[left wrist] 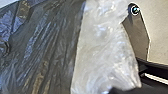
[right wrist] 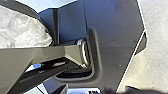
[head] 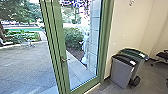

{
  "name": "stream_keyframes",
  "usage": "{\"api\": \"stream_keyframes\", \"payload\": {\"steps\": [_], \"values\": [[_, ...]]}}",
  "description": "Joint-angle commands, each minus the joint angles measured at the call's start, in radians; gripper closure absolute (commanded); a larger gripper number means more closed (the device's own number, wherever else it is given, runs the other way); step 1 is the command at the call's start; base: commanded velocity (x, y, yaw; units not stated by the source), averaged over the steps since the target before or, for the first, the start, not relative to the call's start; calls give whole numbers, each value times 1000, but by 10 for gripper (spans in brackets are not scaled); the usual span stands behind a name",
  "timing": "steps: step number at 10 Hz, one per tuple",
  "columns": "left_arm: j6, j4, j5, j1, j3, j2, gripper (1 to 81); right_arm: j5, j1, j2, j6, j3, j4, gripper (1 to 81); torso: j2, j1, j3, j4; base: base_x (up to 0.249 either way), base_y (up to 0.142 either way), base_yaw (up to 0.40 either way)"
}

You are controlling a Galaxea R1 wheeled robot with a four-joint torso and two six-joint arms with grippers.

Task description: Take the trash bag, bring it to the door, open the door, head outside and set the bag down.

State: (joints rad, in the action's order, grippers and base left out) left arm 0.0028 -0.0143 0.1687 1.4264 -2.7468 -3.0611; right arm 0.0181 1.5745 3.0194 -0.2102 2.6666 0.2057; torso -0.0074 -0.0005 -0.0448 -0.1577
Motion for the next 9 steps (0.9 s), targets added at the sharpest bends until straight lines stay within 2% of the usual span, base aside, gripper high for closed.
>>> {"api": "stream_keyframes", "payload": {"steps": [1, 9], "values": [[5, 4, 64, -59, 1, -1, 811, 49, -38, 6, 3, 2, 9, 10, 0, 1, 0, 0, 136, 0, 0], [5, 2, 63, -57, 1, 7, 811, 43, -24, 8, 2, 4, 9, 10, 0, 1, 0, 0, 136, 0, 0]]}}
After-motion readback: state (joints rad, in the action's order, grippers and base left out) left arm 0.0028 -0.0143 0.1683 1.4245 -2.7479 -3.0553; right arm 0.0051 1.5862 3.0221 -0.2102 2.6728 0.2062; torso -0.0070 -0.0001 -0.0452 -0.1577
